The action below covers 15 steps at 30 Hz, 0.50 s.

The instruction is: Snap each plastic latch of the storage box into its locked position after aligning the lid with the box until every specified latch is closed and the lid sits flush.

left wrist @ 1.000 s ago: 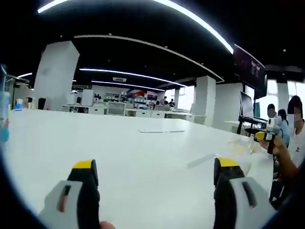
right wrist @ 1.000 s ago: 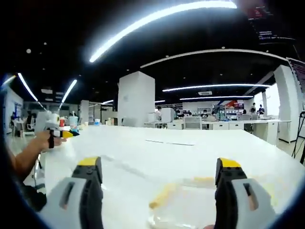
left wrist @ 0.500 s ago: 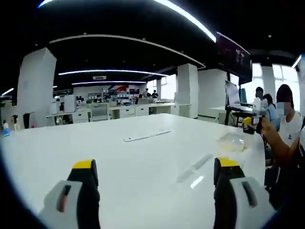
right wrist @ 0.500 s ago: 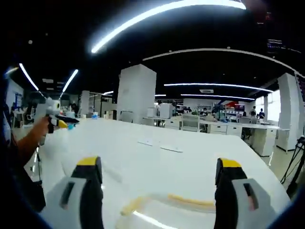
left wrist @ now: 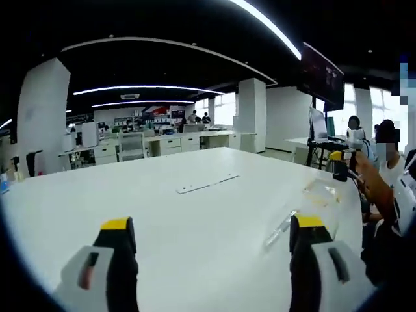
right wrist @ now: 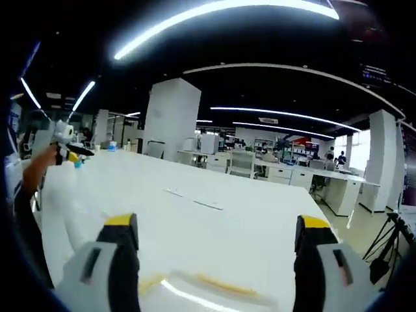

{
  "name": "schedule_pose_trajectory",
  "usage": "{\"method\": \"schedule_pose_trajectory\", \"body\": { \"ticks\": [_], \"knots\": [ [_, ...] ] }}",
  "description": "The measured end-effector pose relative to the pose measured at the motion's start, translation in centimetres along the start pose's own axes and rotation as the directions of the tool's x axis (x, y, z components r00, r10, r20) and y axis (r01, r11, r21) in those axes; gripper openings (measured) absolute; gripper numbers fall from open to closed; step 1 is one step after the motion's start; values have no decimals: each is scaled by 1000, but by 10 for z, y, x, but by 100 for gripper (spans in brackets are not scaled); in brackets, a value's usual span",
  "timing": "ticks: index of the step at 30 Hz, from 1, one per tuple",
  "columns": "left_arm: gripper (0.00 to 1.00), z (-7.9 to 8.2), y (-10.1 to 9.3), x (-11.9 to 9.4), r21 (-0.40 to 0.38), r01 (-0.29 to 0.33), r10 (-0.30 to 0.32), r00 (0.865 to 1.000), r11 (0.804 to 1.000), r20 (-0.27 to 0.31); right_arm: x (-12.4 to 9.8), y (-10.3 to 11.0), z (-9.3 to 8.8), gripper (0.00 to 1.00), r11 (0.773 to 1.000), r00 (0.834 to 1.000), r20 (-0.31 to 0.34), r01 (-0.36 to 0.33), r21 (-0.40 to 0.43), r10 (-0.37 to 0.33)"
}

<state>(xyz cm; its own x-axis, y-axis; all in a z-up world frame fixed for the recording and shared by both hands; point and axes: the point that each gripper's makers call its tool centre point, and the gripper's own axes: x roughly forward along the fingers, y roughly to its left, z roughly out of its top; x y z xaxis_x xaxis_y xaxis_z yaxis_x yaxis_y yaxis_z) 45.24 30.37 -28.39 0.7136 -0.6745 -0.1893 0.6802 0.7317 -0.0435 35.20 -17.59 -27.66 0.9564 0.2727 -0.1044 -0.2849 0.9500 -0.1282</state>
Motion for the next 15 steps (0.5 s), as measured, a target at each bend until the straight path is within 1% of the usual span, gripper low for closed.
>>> {"method": "schedule_pose_trajectory", "body": {
  "ticks": [1,3,4,5,6,8,9,12,13,15],
  "knots": [
    [97,6,-1,-3,9,-16,16,1000,1000,22,2,9,2,100,1000,1000,8,-9,14,9],
    [98,11,-7,-7,27,-38,37,999,999,39,8,31,2,99,998,999,-2,-51,27,52],
    [98,12,-15,-9,35,-37,35,998,999,55,9,39,1,99,997,997,-12,-69,23,70],
    [98,11,-28,-11,28,-16,14,998,999,63,12,48,-3,99,996,996,-35,-87,20,88],
    [98,8,-40,-12,12,4,-5,998,1000,68,13,53,-7,100,996,994,-54,-89,20,90],
    [98,4,-53,-15,-4,16,-15,997,1000,75,13,60,-11,97,995,992,-68,-102,15,103],
    [98,3,-55,-15,-6,14,-14,997,1000,77,13,61,-12,95,994,991,-72,-107,16,108],
    [98,-11,-64,-19,10,-27,26,997,1000,73,10,79,-17,92,987,983,-85,-162,8,162],
    [98,-14,-65,-21,24,-41,39,997,999,70,8,86,-25,92,982,976,-116,-187,0,186],
    [97,-18,-69,-23,25,-42,40,997,999,68,6,92,-30,93,982,975,-112,-191,-4,189]
  ]
}}
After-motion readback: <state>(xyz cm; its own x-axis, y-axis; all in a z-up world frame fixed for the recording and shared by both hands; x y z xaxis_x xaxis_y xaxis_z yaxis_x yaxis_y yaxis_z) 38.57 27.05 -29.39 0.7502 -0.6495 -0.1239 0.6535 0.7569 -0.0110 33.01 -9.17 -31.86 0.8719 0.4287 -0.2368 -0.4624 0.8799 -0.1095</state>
